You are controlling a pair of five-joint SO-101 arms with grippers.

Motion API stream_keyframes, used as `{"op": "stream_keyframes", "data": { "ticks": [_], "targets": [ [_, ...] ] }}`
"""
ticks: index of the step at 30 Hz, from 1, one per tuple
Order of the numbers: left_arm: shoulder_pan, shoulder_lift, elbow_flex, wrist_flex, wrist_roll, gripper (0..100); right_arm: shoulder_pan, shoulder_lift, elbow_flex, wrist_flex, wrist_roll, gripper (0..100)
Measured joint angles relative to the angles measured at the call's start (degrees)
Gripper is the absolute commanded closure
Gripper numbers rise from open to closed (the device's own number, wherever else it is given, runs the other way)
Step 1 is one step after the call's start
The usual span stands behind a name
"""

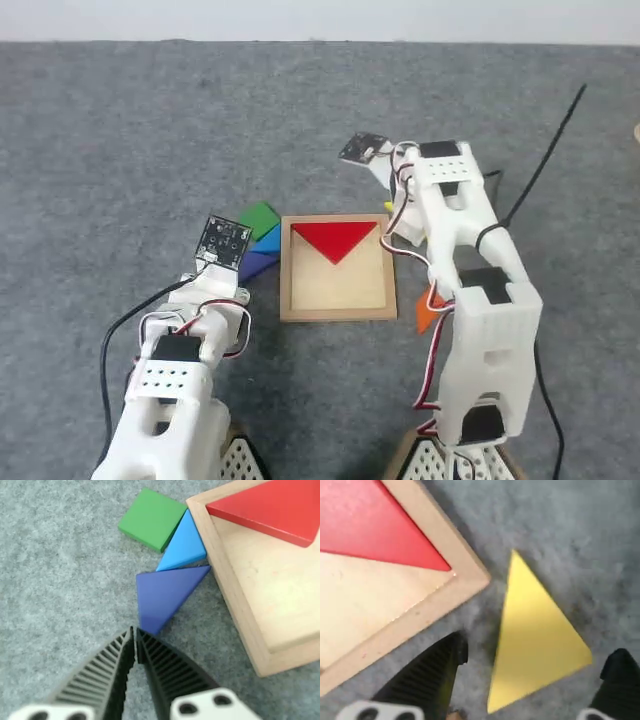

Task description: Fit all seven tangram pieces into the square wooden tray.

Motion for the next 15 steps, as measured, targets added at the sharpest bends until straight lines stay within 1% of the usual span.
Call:
{"op": "stream_keyframes", "data": {
  "ticks": [11, 13, 15],
  "targets": [
    [0.0, 0.0, 0.0, 0.0, 0.0, 99, 0.35, 1.93, -0.97, -0.18, 0.44, 58.7],
    [0.0, 0.0, 0.0, 0.0, 0.0, 99, 0.35, 1.93, -0.97, 0.0, 0.44, 60.7],
    [0.0, 0.0, 0.0, 0.0, 0.0, 99, 0.62, 2.2, -1.41, 0.62, 0.44, 64.8]
  ]
}}
